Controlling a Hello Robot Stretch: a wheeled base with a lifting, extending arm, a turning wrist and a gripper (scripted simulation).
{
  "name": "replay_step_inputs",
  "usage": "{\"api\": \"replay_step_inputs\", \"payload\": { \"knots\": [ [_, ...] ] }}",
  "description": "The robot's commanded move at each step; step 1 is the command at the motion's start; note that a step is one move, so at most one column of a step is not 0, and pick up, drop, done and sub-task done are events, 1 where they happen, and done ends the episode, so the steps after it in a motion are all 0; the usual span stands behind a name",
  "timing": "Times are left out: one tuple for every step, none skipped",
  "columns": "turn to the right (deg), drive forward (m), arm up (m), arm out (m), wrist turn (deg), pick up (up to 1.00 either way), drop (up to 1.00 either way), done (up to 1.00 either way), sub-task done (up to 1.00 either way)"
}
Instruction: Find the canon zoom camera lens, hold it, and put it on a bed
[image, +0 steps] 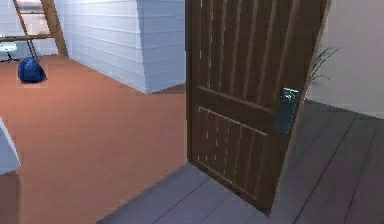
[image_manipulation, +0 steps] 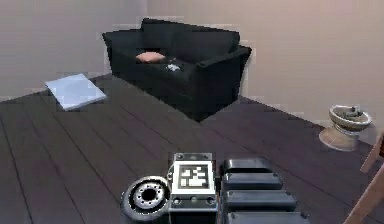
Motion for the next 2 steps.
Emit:
{"api": "replay_step_inputs", "payload": {
  "knots": [
    [-30.0, 0.00, 0.00, 0.00, 0.0, 0.00, 0.00, 0.00, 0.00],
    [0.0, 1.00, 0.00, 0.00, 0.0, 0.00, 0.00, 0.00, 0.00]
  ]
}}
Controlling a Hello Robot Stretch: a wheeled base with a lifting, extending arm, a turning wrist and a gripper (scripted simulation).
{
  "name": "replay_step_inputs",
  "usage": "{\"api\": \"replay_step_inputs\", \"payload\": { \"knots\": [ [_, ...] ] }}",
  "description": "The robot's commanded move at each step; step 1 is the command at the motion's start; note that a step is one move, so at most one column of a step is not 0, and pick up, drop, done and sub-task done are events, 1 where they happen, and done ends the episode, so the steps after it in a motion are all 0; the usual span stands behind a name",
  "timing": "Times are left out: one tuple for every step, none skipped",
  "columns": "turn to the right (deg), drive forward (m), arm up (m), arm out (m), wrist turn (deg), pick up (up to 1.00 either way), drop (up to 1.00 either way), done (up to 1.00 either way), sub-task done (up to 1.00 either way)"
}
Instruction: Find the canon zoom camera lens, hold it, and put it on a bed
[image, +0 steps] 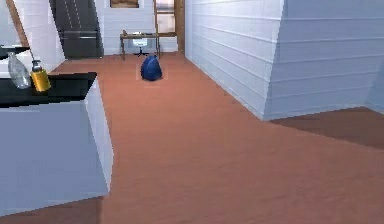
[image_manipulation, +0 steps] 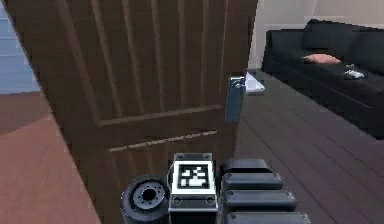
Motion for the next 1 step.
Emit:
{"api": "replay_step_inputs", "payload": {
  "knots": [
    [-3.0, 0.00, 0.00, 0.00, 0.0, 0.00, 0.00, 0.00, 0.00]
  ]
}}
